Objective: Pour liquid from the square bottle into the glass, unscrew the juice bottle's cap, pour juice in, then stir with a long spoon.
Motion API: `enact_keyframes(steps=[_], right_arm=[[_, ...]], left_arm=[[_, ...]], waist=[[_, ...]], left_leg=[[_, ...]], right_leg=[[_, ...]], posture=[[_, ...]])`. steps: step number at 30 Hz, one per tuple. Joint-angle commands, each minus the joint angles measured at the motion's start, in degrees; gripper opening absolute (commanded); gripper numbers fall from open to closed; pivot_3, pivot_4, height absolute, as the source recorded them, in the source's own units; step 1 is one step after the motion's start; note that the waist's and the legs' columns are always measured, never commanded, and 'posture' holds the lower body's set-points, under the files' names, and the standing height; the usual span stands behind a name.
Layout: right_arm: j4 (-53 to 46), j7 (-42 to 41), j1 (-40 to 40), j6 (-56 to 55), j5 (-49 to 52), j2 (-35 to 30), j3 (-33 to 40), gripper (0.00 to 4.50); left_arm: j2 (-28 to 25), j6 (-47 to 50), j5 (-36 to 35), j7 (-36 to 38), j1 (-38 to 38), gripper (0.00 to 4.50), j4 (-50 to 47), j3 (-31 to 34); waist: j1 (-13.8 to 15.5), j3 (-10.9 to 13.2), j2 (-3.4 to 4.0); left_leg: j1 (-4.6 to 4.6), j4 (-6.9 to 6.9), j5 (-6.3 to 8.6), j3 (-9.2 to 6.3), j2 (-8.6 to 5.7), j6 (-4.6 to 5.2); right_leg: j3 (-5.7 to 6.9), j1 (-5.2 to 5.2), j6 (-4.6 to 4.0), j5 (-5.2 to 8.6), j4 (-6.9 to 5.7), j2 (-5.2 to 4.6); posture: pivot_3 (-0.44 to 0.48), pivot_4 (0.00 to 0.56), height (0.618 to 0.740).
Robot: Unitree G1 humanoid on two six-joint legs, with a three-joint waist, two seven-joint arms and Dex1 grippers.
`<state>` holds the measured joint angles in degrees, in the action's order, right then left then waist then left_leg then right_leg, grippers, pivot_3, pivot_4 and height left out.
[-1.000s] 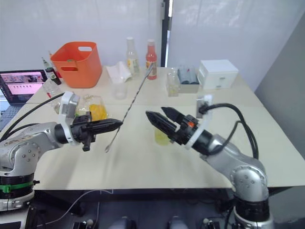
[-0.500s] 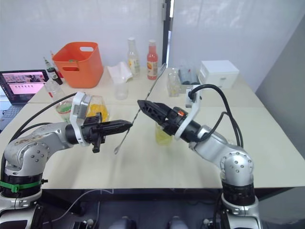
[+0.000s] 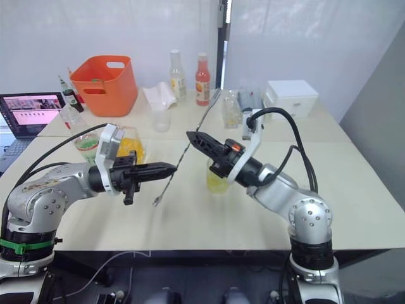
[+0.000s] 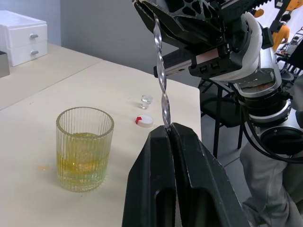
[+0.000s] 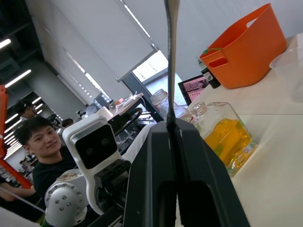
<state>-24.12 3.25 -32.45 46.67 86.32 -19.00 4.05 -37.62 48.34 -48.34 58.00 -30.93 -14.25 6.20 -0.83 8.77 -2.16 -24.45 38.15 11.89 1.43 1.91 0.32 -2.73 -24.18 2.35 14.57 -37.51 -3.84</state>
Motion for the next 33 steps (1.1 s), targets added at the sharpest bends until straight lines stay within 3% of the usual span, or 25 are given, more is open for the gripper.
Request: enact_keyframes(steps=[1,8,16,21,28,33], right_arm=[[-1.72,-0.23,-0.24,-0.97,1.87,-0.11,1.25,0.02],[-1.86,-0.33,0.22,-1.33,0.86,-0.72,1.56,0.02],[-2.03,-0.34,0.45,-1.67,-0.25,-1.62,1.92,0.0],[-0.51,-1.78,-1.83,-2.25,-3.37,-4.76,4.17,0.0],[4.03,-5.7,-8.5,-2.16,-8.89,-12.77,8.7,0.0],[6.14,-9.67,-11.42,-2.09,-17.52,-16.87,7.34,0.0]], left_arm=[[-0.45,-1.44,0.55,0.02,-1.15,0.0,-0.38,0.12],[-0.57,-3.87,3.4,-1.05,-1.16,0.0,-0.2,-0.66],[-1.03,-1.09,0.73,-0.82,-1.07,2.65,-0.54,0.42],[-2.23,-7.49,6.15,-0.03,4.15,4.33,-0.53,-0.3],[-0.54,-14.87,11.45,-0.56,9.2,4.45,-0.05,-1.8],[1.01,-16.96,13.36,-1.39,8.85,4.45,0.41,-2.97]], waist=[[0.0,0.0,0.0],[0.01,0.0,0.0],[0.01,0.0,0.0],[0.0,0.01,0.02],[0.26,0.02,0.03],[0.22,0.02,0.03]], left_leg=[[0.0,0.0,0.0,0.0,0.0,0.0],[-0.01,0.0,0.0,0.0,0.0,0.0],[-0.02,0.0,0.0,0.0,0.01,0.0],[-0.01,-0.01,0.0,0.01,0.01,0.0],[-0.04,-0.01,0.0,0.05,0.01,0.0],[-0.15,-0.01,0.0,0.04,0.02,0.01]], right_leg=[[0.0,0.0,0.0,0.0,0.0,0.0],[0.0,0.0,0.0,0.0,0.01,0.0],[0.0,-0.01,0.0,0.0,0.02,0.0],[0.0,-0.01,0.0,0.0,0.04,0.0],[0.01,-0.01,-0.02,0.01,0.1,-0.02],[0.04,-0.01,-0.02,-0.01,0.26,-0.02]], posture=[[0.0,0.15,0.715],[0.0,0.15,0.715],[0.0,0.15,0.715],[0.0,0.15,0.715],[0.0,0.15,0.715],[0.0,0.15,0.715]])
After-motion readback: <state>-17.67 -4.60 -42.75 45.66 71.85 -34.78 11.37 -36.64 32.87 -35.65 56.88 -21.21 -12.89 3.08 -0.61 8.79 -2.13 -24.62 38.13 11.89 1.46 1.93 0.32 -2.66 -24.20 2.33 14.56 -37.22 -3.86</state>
